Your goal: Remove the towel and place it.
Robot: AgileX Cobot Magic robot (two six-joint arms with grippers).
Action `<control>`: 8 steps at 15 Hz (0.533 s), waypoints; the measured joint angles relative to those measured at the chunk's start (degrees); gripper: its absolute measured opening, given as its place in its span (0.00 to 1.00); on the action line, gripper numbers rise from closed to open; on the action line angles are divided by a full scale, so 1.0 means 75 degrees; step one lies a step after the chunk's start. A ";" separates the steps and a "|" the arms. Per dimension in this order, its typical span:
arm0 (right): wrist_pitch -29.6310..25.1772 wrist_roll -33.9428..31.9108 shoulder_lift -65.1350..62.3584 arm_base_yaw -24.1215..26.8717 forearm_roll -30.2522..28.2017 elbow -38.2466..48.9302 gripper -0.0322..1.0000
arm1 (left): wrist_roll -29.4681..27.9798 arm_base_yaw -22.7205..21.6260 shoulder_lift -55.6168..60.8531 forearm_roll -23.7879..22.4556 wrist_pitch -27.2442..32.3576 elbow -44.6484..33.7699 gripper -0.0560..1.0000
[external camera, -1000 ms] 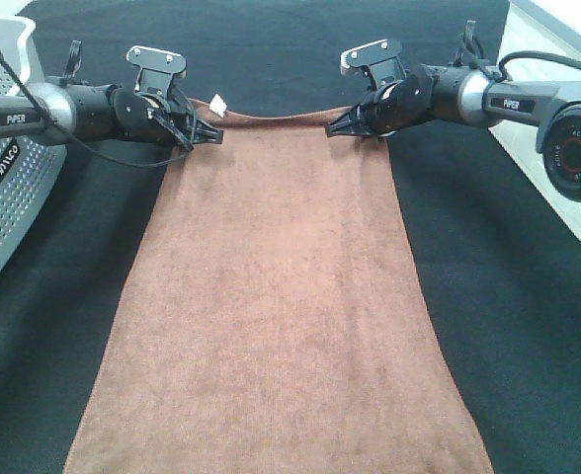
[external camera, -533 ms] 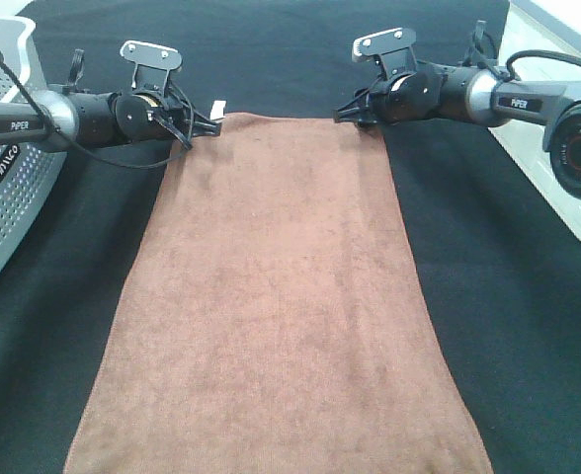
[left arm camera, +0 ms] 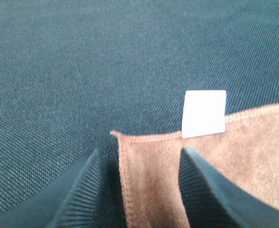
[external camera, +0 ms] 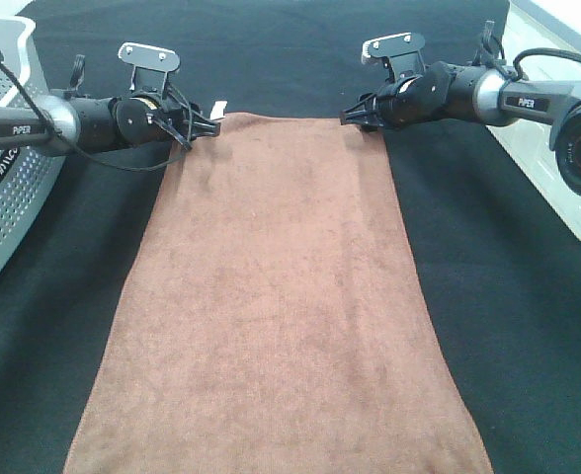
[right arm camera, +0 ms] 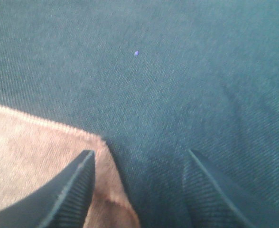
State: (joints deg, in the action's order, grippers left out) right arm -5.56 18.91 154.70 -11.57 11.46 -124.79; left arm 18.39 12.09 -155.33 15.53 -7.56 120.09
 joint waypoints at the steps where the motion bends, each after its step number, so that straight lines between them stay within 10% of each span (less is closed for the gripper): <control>1: 0.0053 0.0000 0.0000 0.0000 0.0015 0.0000 0.53 | -0.0061 0.0000 0.0000 0.0000 0.0000 0.0000 0.52; 8: 0.0313 0.0000 0.0321 0.0000 0.0428 0.0000 0.53 | -0.0191 0.0000 0.0000 0.0000 0.0000 0.0000 0.52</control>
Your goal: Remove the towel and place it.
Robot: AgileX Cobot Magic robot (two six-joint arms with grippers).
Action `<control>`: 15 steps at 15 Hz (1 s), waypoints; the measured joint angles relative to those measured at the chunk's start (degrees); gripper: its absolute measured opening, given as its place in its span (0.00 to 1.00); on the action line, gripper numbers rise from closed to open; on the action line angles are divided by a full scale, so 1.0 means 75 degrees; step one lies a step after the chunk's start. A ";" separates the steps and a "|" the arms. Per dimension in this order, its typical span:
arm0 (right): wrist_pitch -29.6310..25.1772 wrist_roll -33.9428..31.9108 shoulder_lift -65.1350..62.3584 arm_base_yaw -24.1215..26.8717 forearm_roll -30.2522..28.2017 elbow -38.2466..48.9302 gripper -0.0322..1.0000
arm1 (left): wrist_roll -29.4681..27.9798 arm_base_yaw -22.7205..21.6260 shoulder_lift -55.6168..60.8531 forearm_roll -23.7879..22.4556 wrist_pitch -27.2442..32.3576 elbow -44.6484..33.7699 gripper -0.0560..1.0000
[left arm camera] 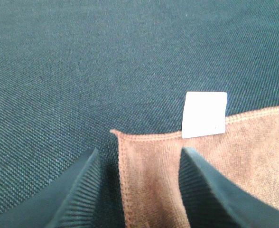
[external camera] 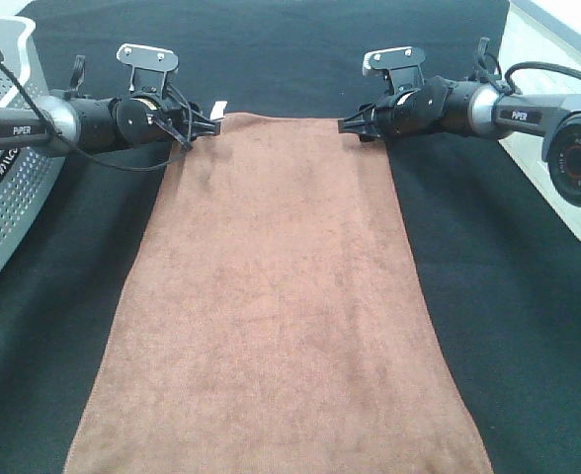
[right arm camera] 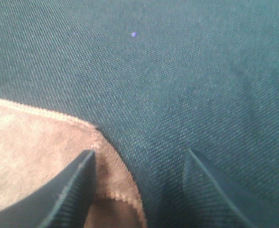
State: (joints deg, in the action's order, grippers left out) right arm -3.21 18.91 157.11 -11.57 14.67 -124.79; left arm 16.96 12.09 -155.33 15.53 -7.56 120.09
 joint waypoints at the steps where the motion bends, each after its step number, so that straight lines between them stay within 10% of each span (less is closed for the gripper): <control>1: 0.0160 0.0000 0.0061 0.0000 0.0015 0.0000 0.53 | 0.0000 0.0000 0.0000 0.0000 0.0000 0.0000 0.52; 11: 0.0596 0.0199 -0.0130 0.0283 0.0000 -0.0153 0.53 | 0.0000 0.0000 0.0000 0.0000 0.0061 0.0000 0.52; 15: -0.0535 0.0199 -0.0879 0.0283 0.0000 -0.0153 0.53 | 0.0000 0.0000 0.0138 0.0000 0.0940 0.0000 0.52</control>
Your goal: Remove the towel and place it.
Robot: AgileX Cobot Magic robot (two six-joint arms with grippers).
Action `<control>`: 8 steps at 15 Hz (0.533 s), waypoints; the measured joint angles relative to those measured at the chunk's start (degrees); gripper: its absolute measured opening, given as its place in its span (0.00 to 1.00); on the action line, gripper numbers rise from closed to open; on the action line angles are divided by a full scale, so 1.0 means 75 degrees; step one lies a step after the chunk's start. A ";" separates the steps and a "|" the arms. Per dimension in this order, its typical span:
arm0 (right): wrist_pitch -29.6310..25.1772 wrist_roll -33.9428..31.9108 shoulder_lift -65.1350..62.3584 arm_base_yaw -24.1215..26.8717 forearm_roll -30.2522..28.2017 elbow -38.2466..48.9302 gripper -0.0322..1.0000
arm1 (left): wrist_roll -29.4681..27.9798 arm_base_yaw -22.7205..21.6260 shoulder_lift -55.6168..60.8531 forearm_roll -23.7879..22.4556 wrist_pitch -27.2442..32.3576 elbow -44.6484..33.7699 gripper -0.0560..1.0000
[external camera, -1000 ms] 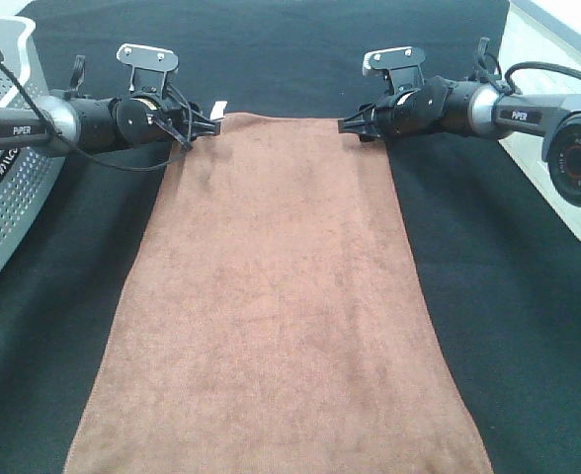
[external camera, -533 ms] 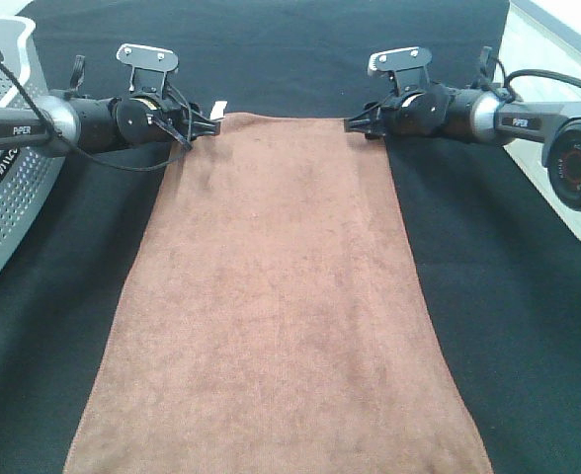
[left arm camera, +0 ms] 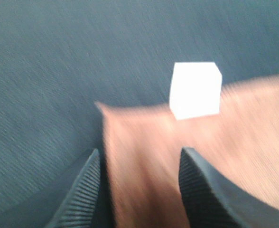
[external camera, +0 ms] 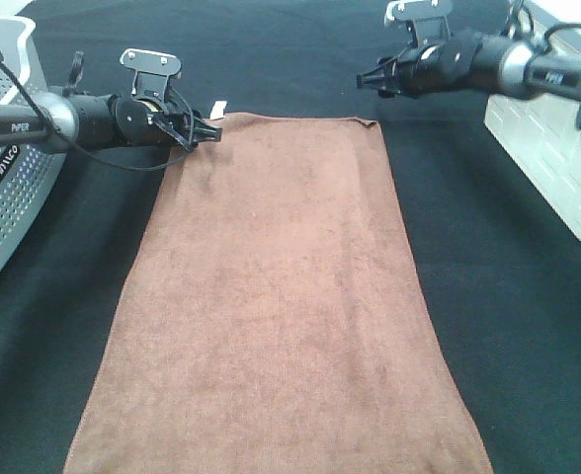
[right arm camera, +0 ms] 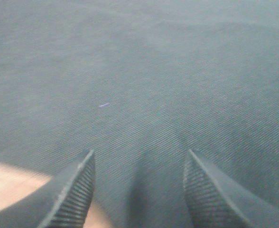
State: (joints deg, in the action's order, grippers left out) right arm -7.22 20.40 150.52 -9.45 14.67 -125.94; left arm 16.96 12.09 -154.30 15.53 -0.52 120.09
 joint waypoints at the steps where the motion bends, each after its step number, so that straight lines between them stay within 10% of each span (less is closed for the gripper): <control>1: -0.0535 0.0000 -0.0214 -0.0008 0.0015 0.0000 0.54 | 0.0000 0.0000 0.0206 0.0000 0.0527 0.0000 0.52; 8: -0.5424 -0.1161 -0.3415 0.0061 -0.0328 0.0000 0.74 | -0.1039 -0.0252 0.3438 -0.0382 0.5882 0.0000 0.78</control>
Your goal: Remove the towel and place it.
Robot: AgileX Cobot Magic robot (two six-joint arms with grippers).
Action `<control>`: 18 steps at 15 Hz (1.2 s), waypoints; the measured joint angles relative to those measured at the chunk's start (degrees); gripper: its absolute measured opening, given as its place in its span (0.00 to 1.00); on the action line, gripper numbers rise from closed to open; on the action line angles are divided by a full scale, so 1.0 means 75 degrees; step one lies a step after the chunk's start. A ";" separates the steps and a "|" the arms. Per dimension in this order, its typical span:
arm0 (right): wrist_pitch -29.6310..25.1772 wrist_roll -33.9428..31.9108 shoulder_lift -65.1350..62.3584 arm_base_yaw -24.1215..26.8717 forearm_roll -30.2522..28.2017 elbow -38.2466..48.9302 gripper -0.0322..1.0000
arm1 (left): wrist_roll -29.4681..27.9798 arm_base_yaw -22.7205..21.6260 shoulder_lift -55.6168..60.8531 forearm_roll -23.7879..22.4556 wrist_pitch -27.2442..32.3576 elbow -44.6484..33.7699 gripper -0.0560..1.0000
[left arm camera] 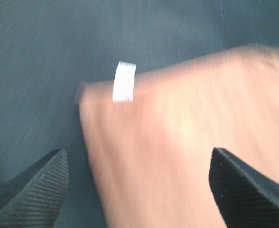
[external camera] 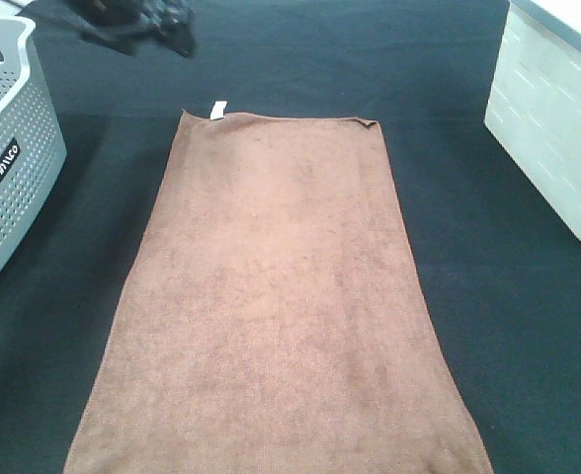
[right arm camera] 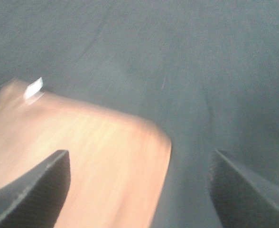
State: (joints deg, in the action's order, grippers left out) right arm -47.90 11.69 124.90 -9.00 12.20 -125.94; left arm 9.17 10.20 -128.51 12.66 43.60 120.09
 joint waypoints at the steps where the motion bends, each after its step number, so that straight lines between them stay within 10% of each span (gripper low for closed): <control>1: -0.0710 -0.0290 -0.0458 0.0145 -0.0053 0.0000 0.74 | -0.0214 -0.0115 0.0397 -0.0382 0.0856 0.0000 0.78; 5: -0.2674 -0.0909 -0.1948 0.1184 -0.0321 0.0000 0.74 | -0.0726 -0.1261 0.1948 -0.1314 0.3125 0.0008 0.78; 8: -0.2842 -0.1024 -0.2865 0.1253 -0.0420 0.0573 0.74 | -0.0741 -0.1665 0.2743 -0.1429 0.3392 -0.0466 0.78; 18: -0.2941 -0.1276 -1.1360 0.1245 -0.0367 0.8953 0.74 | -0.1146 -0.1665 1.0138 -0.1474 0.2712 -0.7800 0.78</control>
State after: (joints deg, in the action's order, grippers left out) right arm -69.96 2.12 39.71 0.34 9.45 -58.79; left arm 0.57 -2.29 -52.48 1.60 63.94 61.59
